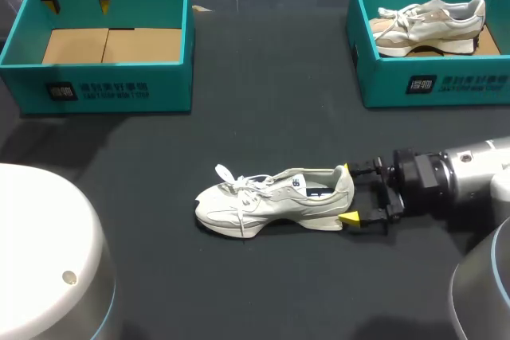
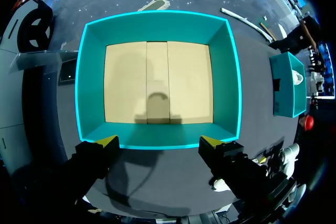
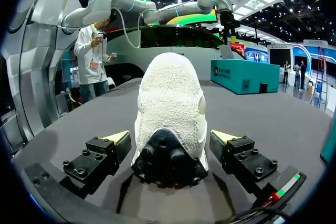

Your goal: Take the shoe out of the shoebox, open the shoe tongue, remove and reinsert the insole, then place the shoe into the shoebox

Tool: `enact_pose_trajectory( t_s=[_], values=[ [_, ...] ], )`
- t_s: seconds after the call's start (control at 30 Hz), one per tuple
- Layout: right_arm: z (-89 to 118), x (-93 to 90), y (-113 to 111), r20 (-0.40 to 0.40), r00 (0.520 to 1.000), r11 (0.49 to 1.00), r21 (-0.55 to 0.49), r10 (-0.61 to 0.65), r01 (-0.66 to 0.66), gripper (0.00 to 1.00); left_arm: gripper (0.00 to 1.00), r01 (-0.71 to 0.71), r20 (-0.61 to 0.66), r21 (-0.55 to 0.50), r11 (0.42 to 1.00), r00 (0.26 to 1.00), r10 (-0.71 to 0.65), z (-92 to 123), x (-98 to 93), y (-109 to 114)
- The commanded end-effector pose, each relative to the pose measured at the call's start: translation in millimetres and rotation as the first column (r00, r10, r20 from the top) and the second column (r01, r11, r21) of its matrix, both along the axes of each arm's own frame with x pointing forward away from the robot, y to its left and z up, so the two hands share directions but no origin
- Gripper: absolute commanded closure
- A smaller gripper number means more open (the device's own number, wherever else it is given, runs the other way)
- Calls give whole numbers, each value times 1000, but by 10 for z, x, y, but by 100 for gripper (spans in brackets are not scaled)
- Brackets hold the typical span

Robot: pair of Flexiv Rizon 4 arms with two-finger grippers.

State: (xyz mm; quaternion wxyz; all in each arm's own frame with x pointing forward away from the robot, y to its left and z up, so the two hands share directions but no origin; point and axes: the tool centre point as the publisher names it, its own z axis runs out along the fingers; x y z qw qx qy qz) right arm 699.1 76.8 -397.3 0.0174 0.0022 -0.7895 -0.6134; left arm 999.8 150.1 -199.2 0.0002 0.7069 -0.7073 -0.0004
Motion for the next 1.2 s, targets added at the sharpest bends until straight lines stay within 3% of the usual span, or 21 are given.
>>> enact_pose_trajectory(
  t_s=[0.03, 1.2],
  values=[
    [-9, -3, 53, -4, 1000, 1000, -6, 2, -2, 0, 0, 0, 0, 0, 1000, 1000, 0, -3, 1, 0],
    [-59, -40, 315, -6, 1000, 1000, -12, 16, -16, 0, 0, 0, 0, 0, 1000, 1000, 0, -3, 1, 0]
  ],
)
